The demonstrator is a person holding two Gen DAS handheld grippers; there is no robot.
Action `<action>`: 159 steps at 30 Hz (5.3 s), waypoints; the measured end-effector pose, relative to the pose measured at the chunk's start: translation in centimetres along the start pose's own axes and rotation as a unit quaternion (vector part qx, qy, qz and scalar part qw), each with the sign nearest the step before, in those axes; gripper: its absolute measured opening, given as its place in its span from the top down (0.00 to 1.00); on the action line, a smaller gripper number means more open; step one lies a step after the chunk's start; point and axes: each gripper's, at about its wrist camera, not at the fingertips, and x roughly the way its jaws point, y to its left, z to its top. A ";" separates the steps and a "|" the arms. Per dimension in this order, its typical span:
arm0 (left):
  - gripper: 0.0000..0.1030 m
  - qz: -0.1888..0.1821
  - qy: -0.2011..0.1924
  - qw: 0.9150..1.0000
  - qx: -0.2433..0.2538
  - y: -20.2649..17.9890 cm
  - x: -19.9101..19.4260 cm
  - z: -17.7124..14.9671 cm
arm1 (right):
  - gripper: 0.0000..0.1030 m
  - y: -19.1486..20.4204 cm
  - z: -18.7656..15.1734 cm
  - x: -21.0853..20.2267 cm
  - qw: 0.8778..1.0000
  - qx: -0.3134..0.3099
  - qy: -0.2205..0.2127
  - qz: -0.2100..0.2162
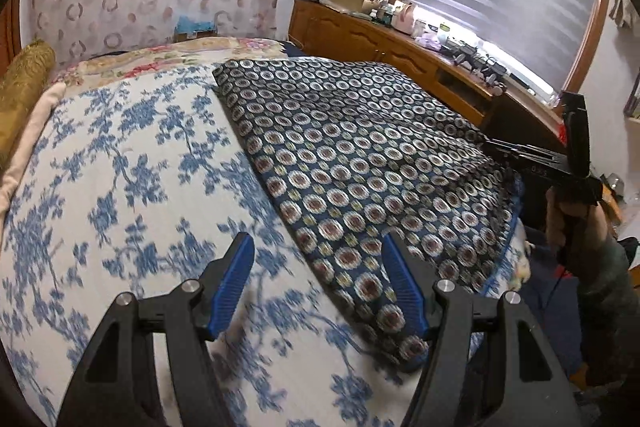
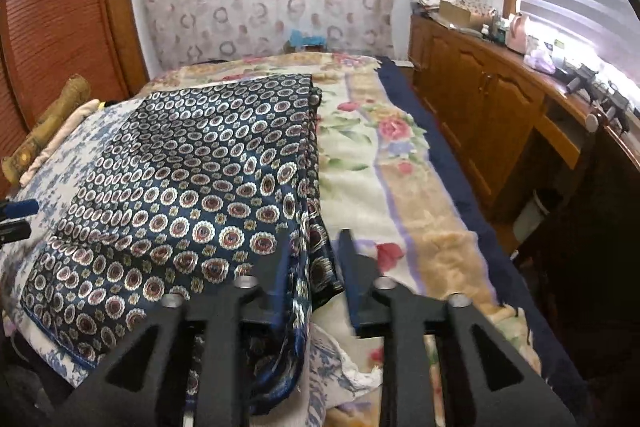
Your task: Fold small clothes
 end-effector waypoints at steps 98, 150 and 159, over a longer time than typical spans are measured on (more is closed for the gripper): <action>0.59 0.006 -0.016 1.000 0.026 7.8 6.8 17.4 | 0.97 6.9 13.8 14.0 0.984 -0.155 -0.001 0.094; 0.43 0.065 0.055 0.995 0.058 8.7 15.8 15.7 | 0.37 -1.1 12.1 16.5 0.992 0.002 0.082 0.095; 0.42 0.067 0.055 0.994 0.060 8.6 16.0 15.8 | 0.37 -1.6 12.0 17.9 0.986 0.030 0.100 0.130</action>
